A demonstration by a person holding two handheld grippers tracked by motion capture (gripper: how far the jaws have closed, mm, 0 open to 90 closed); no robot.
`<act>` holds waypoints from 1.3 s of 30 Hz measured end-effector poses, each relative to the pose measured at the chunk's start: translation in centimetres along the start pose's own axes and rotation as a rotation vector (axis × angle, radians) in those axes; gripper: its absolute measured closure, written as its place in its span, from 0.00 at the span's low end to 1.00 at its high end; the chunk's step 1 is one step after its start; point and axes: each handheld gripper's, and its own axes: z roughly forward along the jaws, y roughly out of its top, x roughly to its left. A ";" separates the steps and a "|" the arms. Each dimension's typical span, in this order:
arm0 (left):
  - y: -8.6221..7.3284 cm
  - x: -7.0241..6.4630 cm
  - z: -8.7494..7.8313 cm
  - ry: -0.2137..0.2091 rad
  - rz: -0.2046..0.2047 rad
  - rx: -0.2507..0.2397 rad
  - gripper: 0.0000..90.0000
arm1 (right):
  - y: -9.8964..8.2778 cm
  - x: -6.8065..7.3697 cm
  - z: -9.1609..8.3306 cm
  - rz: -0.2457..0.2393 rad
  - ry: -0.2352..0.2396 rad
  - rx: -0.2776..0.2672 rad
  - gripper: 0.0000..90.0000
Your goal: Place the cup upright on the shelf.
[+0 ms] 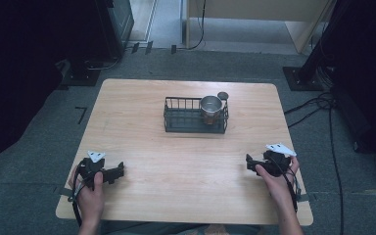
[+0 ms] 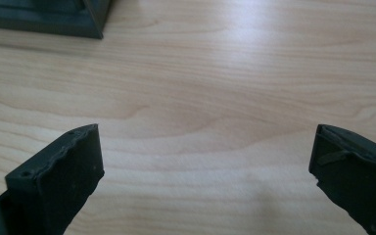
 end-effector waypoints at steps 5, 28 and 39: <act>0.0 0.0 0.0 0.000 0.000 0.000 0.00 | -0.7 -0.6 -0.4 -0.002 -0.018 0.006 0.00; 0.0 0.0 0.0 0.000 0.000 0.000 0.00 | -4.1 -2.6 -1.5 0.007 -0.095 0.052 0.00; 0.0 0.0 0.0 0.000 0.000 0.000 0.00 | -4.7 -3.2 -2.0 0.010 -0.055 0.058 0.00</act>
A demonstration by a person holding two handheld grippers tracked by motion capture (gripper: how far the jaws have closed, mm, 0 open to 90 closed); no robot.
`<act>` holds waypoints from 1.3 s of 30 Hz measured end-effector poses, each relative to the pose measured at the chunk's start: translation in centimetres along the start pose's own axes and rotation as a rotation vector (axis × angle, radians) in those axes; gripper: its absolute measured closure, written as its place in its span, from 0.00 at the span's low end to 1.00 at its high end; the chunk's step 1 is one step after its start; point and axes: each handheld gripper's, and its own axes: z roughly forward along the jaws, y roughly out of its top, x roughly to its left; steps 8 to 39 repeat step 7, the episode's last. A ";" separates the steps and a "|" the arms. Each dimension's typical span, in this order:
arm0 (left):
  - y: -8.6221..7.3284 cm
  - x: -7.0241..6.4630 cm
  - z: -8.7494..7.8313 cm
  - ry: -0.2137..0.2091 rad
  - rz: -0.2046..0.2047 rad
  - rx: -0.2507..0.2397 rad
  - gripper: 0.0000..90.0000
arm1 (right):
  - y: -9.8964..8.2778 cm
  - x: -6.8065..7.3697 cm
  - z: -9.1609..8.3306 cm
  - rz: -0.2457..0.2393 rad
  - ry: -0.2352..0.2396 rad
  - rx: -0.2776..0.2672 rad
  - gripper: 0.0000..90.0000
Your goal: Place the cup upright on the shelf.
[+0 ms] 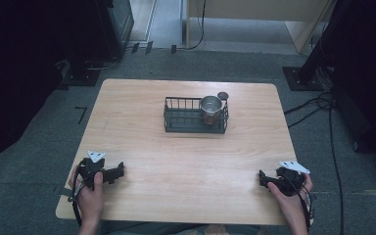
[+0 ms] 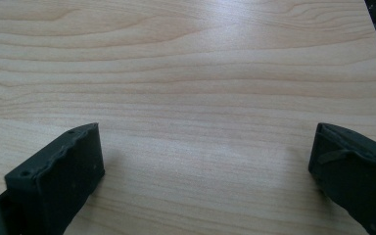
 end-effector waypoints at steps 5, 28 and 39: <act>0.0 0.0 0.0 0.000 0.000 0.000 0.00 | 0.1 0.0 0.1 0.003 -0.005 0.001 0.00; 0.0 0.0 0.0 0.000 0.000 0.000 0.00 | 0.1 0.0 0.1 0.003 -0.005 0.000 0.00; 0.0 0.0 0.0 0.000 0.000 0.000 0.00 | 0.1 0.0 0.1 0.003 -0.005 0.000 0.00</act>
